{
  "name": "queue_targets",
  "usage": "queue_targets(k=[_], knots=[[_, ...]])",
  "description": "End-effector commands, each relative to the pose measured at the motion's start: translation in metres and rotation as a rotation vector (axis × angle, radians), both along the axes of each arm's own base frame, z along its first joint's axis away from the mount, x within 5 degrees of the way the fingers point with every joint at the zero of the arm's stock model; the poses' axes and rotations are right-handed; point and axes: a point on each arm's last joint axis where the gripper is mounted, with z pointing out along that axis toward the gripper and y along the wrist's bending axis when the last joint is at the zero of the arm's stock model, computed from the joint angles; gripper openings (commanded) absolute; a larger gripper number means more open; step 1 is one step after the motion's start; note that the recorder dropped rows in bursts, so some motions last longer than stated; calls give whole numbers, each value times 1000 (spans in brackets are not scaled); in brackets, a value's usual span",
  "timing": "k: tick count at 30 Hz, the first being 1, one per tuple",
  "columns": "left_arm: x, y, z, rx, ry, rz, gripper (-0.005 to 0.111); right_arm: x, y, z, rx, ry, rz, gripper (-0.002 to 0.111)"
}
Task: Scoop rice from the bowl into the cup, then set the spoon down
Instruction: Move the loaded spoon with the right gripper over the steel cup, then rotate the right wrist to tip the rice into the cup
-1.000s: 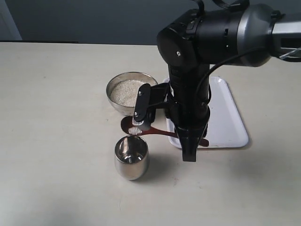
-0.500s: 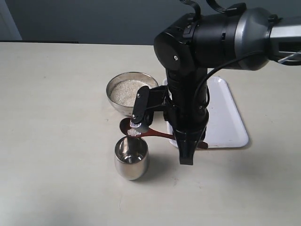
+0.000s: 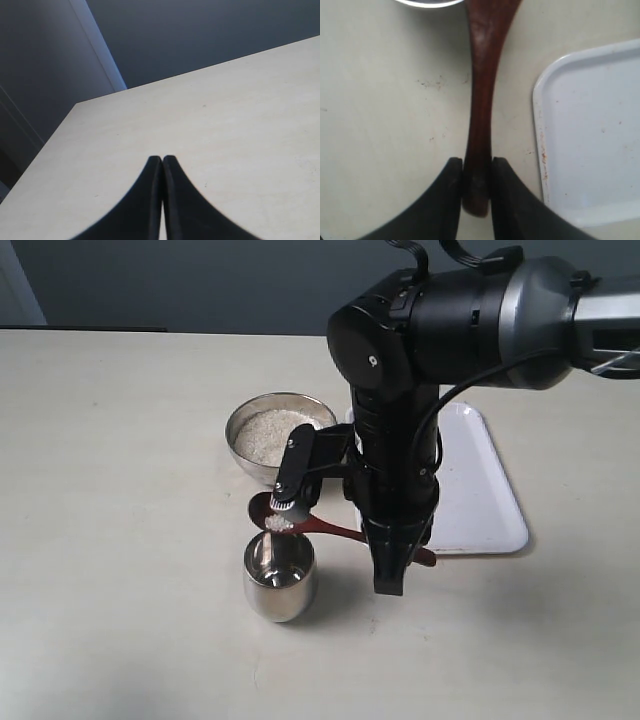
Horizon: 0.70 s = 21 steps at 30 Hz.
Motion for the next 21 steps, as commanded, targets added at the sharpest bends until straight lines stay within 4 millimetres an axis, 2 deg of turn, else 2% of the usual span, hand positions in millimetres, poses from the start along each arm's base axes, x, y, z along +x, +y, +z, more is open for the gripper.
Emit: queue_targets(k=[1, 8, 17, 21], knots=[[0, 0, 2, -4, -13, -2, 1, -2, -1, 4, 7, -5, -4, -1], [0, 0, 2, -6, -13, -2, 1, -10, 3, 11, 3, -48, 20, -1], [0, 0, 2, -6, -13, -2, 1, -12, 4, 9, -60, -130, 46, -1], [0, 0, 2, -6, -13, -2, 1, -20, 6, 5, -97, -171, 75, -1]])
